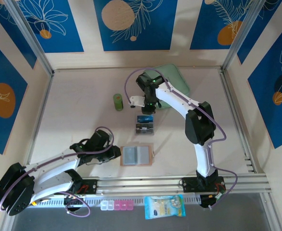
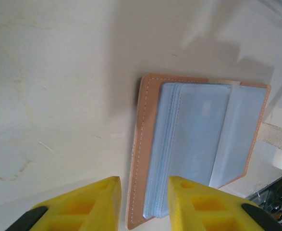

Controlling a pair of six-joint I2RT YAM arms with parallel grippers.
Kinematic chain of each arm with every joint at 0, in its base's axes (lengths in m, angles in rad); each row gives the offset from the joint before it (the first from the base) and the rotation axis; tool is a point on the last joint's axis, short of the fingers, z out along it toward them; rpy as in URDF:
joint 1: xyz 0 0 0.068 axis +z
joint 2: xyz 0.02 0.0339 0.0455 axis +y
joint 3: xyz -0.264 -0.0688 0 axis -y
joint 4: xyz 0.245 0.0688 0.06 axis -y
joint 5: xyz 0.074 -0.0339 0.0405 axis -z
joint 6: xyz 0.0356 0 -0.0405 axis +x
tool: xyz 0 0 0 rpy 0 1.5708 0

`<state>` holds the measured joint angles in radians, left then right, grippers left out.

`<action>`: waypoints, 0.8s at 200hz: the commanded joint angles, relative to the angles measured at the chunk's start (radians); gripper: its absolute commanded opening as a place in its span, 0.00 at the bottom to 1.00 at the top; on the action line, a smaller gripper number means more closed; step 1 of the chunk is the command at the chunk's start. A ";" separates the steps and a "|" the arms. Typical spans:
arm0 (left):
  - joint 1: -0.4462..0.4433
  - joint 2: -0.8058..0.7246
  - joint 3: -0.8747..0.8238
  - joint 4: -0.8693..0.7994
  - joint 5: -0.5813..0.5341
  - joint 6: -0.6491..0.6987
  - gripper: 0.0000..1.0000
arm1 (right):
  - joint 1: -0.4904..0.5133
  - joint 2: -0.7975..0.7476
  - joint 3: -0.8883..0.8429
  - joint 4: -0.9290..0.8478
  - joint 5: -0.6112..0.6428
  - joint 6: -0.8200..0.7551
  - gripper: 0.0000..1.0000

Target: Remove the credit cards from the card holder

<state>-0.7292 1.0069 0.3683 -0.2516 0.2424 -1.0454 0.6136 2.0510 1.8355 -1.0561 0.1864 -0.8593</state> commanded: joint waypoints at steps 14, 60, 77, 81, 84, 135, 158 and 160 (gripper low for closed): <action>0.011 -0.011 -0.017 -0.004 0.018 -0.003 0.30 | 0.000 -0.031 -0.045 0.071 0.026 0.035 0.08; 0.012 -0.011 -0.017 -0.006 0.020 -0.003 0.30 | 0.008 -0.029 -0.126 0.140 0.032 0.060 0.02; 0.012 -0.012 -0.018 -0.007 0.020 -0.003 0.30 | 0.015 -0.029 -0.156 0.150 0.033 0.059 0.02; 0.012 -0.014 -0.019 -0.007 0.020 -0.004 0.30 | 0.017 -0.028 -0.161 0.151 0.033 0.057 0.03; 0.011 -0.014 -0.019 -0.008 0.020 -0.005 0.30 | 0.019 -0.029 -0.166 0.152 0.033 0.057 0.03; 0.011 -0.012 -0.017 -0.005 0.021 -0.005 0.30 | 0.025 -0.039 -0.187 0.182 0.046 0.063 0.16; 0.012 -0.014 -0.017 -0.006 0.021 -0.006 0.30 | 0.026 -0.055 -0.185 0.195 0.068 0.073 0.17; 0.012 -0.014 -0.017 -0.006 0.021 -0.006 0.30 | 0.026 -0.057 -0.184 0.196 0.069 0.074 0.17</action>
<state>-0.7284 1.0065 0.3634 -0.2516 0.2504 -1.0458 0.6350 2.0373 1.6581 -0.8772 0.2398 -0.8024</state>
